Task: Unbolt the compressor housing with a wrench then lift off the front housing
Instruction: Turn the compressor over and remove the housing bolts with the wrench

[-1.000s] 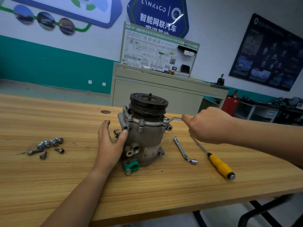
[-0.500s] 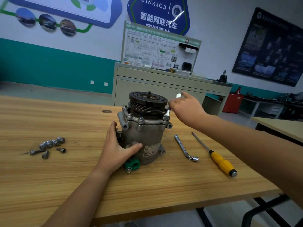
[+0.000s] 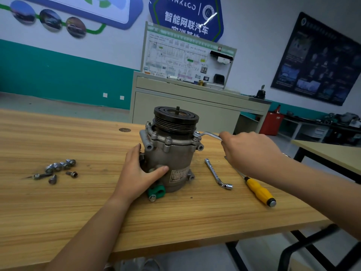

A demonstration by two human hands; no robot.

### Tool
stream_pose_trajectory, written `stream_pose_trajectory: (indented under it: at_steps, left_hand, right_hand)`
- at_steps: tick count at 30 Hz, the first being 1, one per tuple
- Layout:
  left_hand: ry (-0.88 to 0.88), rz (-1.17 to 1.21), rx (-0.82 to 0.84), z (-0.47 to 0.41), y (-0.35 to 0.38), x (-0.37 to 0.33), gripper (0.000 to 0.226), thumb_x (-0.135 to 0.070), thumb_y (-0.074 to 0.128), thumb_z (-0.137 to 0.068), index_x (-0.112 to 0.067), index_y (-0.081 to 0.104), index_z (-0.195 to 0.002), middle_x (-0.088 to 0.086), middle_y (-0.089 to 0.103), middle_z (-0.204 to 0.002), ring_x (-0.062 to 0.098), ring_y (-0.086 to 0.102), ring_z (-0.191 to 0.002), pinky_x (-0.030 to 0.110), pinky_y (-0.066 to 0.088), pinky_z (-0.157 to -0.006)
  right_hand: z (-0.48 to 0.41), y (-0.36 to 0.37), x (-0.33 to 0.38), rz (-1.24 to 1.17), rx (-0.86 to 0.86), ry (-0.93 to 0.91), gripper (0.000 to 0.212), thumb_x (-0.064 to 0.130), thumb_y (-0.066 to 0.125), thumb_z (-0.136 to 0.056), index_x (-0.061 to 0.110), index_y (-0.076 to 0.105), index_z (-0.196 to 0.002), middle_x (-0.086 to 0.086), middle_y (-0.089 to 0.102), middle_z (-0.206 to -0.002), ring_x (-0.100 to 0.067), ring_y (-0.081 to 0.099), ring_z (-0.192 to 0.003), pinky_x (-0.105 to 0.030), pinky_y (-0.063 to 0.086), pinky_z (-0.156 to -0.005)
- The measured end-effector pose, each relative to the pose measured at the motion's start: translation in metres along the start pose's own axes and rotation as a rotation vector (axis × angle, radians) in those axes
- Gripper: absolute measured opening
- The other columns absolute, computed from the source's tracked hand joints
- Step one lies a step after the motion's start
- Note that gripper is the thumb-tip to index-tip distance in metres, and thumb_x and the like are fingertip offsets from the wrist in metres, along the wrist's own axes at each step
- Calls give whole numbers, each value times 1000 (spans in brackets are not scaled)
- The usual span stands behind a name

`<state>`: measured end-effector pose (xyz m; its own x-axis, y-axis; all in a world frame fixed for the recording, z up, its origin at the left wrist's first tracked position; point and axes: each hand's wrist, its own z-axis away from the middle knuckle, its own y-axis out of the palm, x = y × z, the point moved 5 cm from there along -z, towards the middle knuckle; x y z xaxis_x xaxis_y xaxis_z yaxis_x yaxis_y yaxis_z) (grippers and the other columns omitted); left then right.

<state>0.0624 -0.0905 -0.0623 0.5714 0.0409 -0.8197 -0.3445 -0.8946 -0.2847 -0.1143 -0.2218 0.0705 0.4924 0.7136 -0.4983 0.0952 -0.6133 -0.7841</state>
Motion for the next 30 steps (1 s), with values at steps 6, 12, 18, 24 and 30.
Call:
stream_pose_trajectory:
  at_steps: [6, 12, 18, 24, 30]
  left_hand:
    - [6, -2, -14, 0, 1, 1, 94, -40, 80, -65, -12, 34, -142, 3, 37, -139, 14, 41, -121, 28, 37, -98]
    - [7, -3, -2, -1, 2, 2, 95, -42, 79, -65, -13, 33, -142, 3, 35, -141, 16, 38, -126, 33, 36, -104]
    - [2, 2, 5, -1, 3, 3, 96, -42, 79, -66, -13, 31, -143, 3, 33, -142, 16, 37, -127, 33, 35, -105]
    - [-11, 16, 17, -1, 4, 3, 98, -43, 79, -66, -14, 28, -144, 2, 31, -144, 16, 36, -128, 34, 35, -106]
    - [-25, 25, 26, 0, 3, 4, 100, -44, 79, -65, -15, 26, -145, 2, 29, -146, 17, 34, -131, 40, 35, -108]
  right_hand:
    - [-4, -3, 7, 39, 85, -28, 15, 16, 41, -96, 17, 45, -110, 4, 33, -60, -9, 34, -49, -23, 24, -40]
    - [-2, -15, 14, 100, 119, -142, 14, 29, 35, -95, 16, 37, -91, 3, 35, -57, -10, 34, -47, -23, 27, -40]
    - [-1, -24, 15, 64, 178, -149, 19, 34, 33, -94, 16, 32, -87, 3, 37, -60, -10, 36, -50, -23, 29, -42]
    - [3, -29, 34, 142, 232, -62, 12, 14, 42, -95, 12, 49, -104, 0, 34, -63, -13, 33, -50, -23, 27, -40]
    - [-2, -28, 27, 24, 311, -44, 12, 22, 40, -94, 13, 49, -97, 1, 41, -67, -11, 40, -56, -22, 31, -44]
